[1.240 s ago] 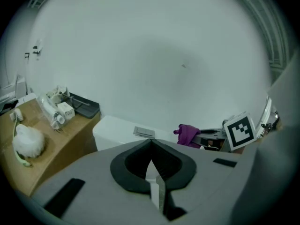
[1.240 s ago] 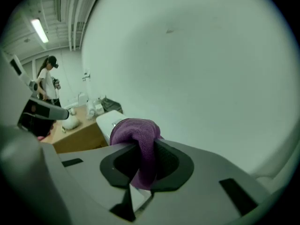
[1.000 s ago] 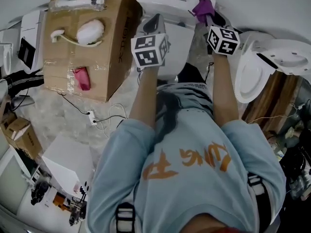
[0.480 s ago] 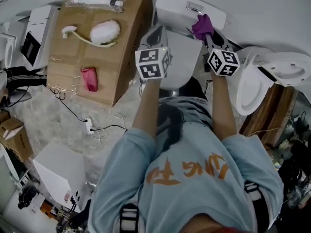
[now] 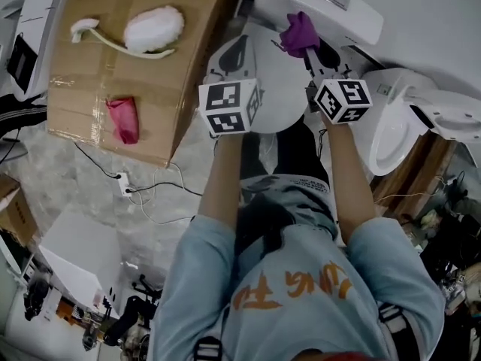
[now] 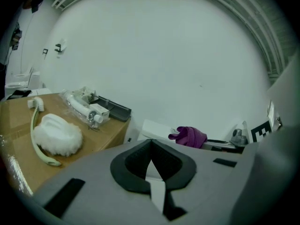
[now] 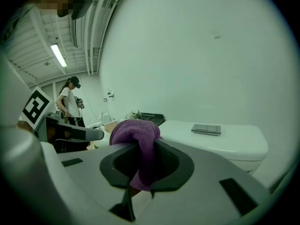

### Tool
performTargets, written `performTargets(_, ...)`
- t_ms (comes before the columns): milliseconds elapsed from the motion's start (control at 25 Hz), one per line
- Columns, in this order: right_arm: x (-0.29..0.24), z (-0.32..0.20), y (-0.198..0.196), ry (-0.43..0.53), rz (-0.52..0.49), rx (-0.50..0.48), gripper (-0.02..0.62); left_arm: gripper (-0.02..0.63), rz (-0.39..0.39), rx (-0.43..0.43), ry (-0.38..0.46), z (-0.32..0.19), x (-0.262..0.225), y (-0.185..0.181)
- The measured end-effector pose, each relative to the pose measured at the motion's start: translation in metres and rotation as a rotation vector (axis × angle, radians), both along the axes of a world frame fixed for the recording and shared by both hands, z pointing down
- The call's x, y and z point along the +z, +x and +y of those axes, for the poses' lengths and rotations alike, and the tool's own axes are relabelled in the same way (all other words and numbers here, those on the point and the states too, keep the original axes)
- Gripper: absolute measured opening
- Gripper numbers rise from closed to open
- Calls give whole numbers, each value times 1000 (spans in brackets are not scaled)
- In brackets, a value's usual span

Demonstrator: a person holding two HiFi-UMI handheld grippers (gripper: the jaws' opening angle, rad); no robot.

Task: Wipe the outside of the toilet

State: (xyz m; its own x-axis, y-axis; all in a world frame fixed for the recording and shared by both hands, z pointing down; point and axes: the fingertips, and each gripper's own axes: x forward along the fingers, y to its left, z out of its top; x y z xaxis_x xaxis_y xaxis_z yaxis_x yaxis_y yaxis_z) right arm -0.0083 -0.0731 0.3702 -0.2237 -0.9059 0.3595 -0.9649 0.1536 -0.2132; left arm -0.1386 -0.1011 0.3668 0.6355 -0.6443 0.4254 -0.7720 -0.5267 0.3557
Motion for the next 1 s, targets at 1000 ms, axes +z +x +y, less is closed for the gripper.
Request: performTargets(1000, 142, -130, -51, 69, -17, -115, 72, 25, -38, -68, -60, -34, 167, -25)
